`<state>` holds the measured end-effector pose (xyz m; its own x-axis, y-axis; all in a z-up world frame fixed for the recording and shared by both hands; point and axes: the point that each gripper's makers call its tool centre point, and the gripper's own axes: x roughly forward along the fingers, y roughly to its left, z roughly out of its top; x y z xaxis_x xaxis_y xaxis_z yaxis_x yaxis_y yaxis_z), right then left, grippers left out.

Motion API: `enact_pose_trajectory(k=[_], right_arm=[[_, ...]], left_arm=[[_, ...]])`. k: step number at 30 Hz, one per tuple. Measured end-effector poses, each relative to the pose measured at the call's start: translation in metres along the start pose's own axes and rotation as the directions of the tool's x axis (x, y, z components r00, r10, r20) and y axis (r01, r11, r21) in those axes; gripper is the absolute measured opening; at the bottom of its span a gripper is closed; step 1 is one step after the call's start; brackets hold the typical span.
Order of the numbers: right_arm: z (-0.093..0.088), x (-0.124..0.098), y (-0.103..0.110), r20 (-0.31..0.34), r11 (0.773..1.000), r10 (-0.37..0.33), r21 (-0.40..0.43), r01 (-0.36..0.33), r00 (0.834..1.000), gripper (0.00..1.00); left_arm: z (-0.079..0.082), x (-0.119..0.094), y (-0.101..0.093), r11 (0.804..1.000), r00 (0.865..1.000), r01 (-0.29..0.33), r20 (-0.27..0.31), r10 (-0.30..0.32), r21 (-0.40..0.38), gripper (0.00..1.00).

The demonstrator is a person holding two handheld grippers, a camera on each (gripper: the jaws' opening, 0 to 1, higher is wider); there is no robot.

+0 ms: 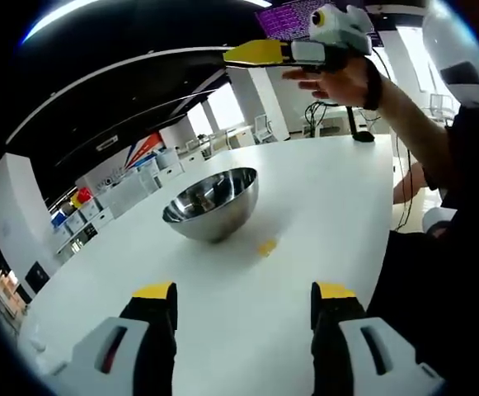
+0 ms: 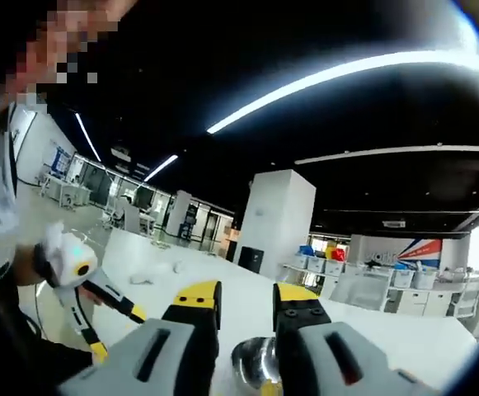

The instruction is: Pick up the QQ candy scattered on the table and place it into the stainless steel bowl on the table

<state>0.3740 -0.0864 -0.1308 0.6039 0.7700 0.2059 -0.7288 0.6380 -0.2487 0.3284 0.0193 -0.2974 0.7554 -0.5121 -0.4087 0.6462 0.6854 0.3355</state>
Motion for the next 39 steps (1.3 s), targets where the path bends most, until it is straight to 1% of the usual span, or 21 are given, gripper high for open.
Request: enact_pose_trajectory(k=[1,2,3,4,6,7,9,11,13,14,15,16,17,19,22,26,29,31,32,35,39], right_arm=[[-0.005,0.0,0.005,-0.002,1.0,0.009,0.009,-0.009,1.0,0.23],[-0.014,0.0,0.012,-0.014,0.999,0.028,0.02,-0.028,1.0,0.23],[-0.031,0.0,0.023,-0.05,0.997,0.054,0.05,-0.052,0.997,0.22],[-0.047,0.0,0.029,-0.086,0.996,0.064,0.07,-0.058,0.994,0.21],[-0.079,-0.001,0.04,-0.161,0.993,0.081,0.096,-0.066,0.984,0.2],[-0.094,-0.002,0.044,-0.194,0.993,0.083,0.096,-0.065,0.977,0.2],[-0.12,-0.003,0.046,-0.236,0.996,0.07,0.073,-0.054,0.969,0.2],[-0.146,-0.005,0.043,-0.292,0.997,0.057,0.07,-0.039,0.955,0.2],[-0.17,-0.007,0.04,-0.343,0.994,0.05,0.111,-0.013,0.938,0.19],[-0.177,-0.007,0.039,-0.357,0.992,0.048,0.127,-0.003,0.933,0.18],[-0.19,-0.008,0.037,-0.383,0.987,0.045,0.161,0.019,0.923,0.17],[-0.2,-0.01,0.035,-0.41,0.983,0.042,0.18,0.036,0.911,0.17],[-0.206,-0.01,0.034,-0.422,0.978,0.046,0.203,0.045,0.905,0.17],[-0.214,-0.008,0.033,-0.422,0.976,0.049,0.212,0.046,0.905,0.16],[-0.224,-0.009,0.033,-0.446,0.978,0.045,0.203,0.052,0.894,0.16],[-0.229,-0.008,0.035,-0.451,0.977,0.046,0.205,0.053,0.891,0.16],[-0.233,-0.008,0.035,-0.462,0.978,0.042,0.2,0.058,0.886,0.16],[-0.237,-0.01,0.034,-0.475,0.979,0.042,0.197,0.06,0.879,0.13],[-0.238,-0.011,0.034,-0.479,0.974,0.044,0.214,0.069,0.877,0.12],[-0.236,-0.01,0.035,-0.462,0.972,0.045,0.224,0.068,0.886,0.12],[-0.241,-0.011,0.036,-0.476,0.977,0.046,0.203,0.059,0.878,0.12]], left_arm=[[0.0,0.0,0.0,1.0,1.0,0.0,0.001,0.0,0.0,0.65],[0.001,0.0,0.0,1.0,1.0,0.001,0.002,-0.001,-0.001,0.65],[0.001,0.0,0.0,1.0,1.0,0.001,0.004,-0.001,-0.001,0.65],[0.001,0.0,0.0,1.0,1.0,0.002,0.004,-0.002,0.0,0.65],[0.001,0.0,0.0,1.0,1.0,0.003,0.003,-0.003,0.003,0.65],[0.001,0.0,0.0,1.0,1.0,0.003,0.003,-0.003,0.002,0.65],[0.001,0.0,0.0,1.0,1.0,0.003,0.001,-0.003,0.001,0.65],[0.0,0.0,0.0,1.0,1.0,0.004,-0.002,-0.004,0.001,0.65],[0.0,0.001,-0.001,1.0,1.0,0.006,-0.002,-0.006,0.002,0.65],[0.0,0.001,-0.001,1.0,1.0,0.006,-0.002,-0.006,0.002,0.65],[0.0,0.001,-0.001,1.0,1.0,0.007,-0.001,-0.007,0.001,0.65],[0.0,0.001,-0.001,1.0,1.0,0.007,0.0,-0.007,0.0,0.65],[0.0,0.002,-0.001,1.0,1.0,0.007,0.0,-0.007,-0.001,0.65],[-0.001,0.003,-0.002,1.0,1.0,0.012,-0.001,-0.012,0.001,0.65],[-0.002,0.003,-0.003,1.0,1.0,0.013,-0.004,-0.013,0.0,0.65],[-0.004,0.003,-0.002,1.0,1.0,0.01,-0.01,-0.01,-0.001,0.65],[-0.004,0.003,-0.001,1.0,1.0,0.009,-0.009,-0.009,-0.004,0.65],[-0.004,0.004,-0.001,1.0,1.0,0.01,-0.009,-0.01,-0.002,0.65],[-0.004,0.004,-0.001,1.0,1.0,0.01,-0.01,-0.01,-0.003,0.65],[-0.005,0.005,-0.001,1.0,1.0,0.011,-0.01,-0.011,-0.005,0.65],[-0.006,0.006,-0.002,1.0,1.0,0.017,-0.011,-0.017,-0.007,0.65]])
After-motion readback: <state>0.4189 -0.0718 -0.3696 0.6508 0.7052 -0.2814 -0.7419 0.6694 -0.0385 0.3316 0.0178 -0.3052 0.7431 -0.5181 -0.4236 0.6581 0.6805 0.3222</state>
